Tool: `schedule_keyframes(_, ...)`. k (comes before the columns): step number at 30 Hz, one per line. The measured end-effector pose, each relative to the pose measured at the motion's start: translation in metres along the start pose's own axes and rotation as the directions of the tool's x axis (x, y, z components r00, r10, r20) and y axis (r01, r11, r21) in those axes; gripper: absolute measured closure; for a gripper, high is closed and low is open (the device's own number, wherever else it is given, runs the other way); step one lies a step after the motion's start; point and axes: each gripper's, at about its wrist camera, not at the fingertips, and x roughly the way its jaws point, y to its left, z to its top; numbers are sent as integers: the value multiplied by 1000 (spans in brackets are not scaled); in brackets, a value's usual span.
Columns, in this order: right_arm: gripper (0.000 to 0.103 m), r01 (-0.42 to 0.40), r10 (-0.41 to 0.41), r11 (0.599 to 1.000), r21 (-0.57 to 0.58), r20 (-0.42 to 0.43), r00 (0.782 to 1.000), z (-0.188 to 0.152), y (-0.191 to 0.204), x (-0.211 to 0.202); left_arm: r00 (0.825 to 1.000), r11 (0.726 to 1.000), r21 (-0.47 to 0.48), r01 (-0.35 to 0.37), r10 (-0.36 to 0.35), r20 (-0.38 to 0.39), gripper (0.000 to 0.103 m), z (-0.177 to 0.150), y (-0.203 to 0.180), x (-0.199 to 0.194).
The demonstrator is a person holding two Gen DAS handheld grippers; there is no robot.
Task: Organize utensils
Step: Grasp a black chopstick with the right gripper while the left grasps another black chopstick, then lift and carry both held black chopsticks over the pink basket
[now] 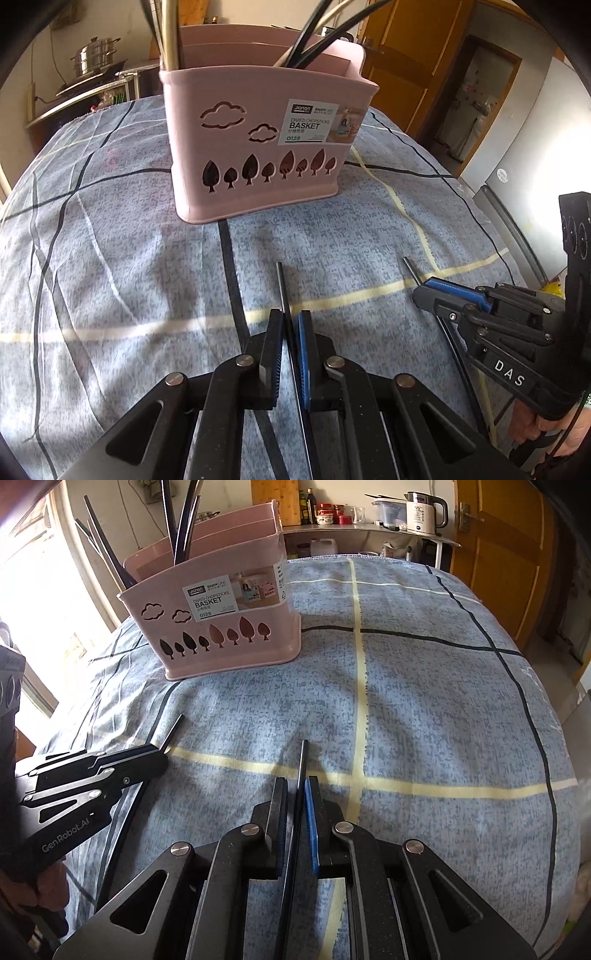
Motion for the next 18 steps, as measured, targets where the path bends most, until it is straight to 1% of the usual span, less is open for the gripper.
schedule_keyframes(5,97,6,-6,1000,-4,-5,1000,2,1,2,999,999,38,-31,31,-5,97,2,-6,2)
schedule_keyframes(9,98,-17,17,1000,24,-12,1000,4,-4,0,1000,1000,20,-11,11,-11,98,6,-2,-2)
schedule_keyframes(11,98,-21,21,999,30,5,1000,6,-6,-7,1000,1000,23,-16,16,10,98,8,-2,-10)
schedule_keyframes(18,98,-41,38,998,39,88,995,19,-4,-41,995,999,34,10,-13,99,99,26,-4,-56)
